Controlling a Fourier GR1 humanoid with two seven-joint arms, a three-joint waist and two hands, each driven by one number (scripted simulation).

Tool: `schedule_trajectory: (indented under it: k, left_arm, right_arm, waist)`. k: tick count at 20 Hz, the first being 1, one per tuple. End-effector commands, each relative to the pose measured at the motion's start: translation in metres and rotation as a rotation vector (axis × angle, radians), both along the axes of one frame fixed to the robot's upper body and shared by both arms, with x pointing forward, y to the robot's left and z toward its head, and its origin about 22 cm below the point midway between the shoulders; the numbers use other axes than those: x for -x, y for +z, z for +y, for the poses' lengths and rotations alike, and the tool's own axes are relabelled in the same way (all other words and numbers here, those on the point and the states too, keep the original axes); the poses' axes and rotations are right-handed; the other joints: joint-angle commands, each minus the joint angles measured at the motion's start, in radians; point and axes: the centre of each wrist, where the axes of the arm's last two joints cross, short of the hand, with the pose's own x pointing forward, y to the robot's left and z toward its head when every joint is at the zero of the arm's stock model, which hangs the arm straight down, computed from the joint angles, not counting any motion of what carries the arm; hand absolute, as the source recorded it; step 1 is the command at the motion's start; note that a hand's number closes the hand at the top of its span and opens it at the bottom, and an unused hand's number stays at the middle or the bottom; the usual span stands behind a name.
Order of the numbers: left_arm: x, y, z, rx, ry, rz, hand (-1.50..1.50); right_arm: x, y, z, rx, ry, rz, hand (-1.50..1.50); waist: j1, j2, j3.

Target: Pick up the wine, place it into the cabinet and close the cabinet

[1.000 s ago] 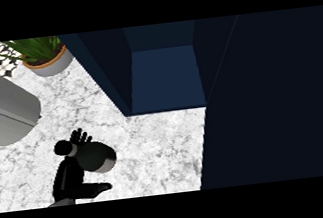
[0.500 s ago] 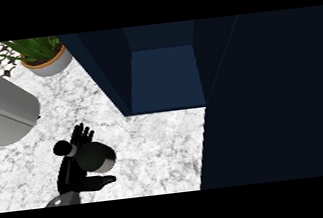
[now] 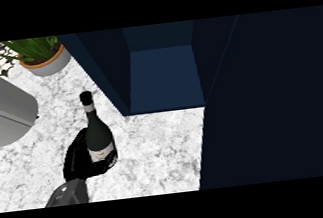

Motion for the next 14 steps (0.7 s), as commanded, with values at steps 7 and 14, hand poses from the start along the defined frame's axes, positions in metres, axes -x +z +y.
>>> schedule_trajectory:
  k: [7, 14]
  left_arm:
    - [-0.002, -0.001, -0.001, 0.071, -0.014, -0.017, 1.5]
    - [0.011, 0.001, 0.017, 0.119, 0.158, -0.033, 1.5]
  right_arm:
    - [0.009, -0.001, -0.012, -0.041, 0.016, -0.011, -1.5]
    - [0.012, 0.01, -0.013, -0.002, 0.011, -0.012, -1.5]
  waist:
    - [0.003, 0.002, -0.003]
    - [0.008, 0.0, -0.003]
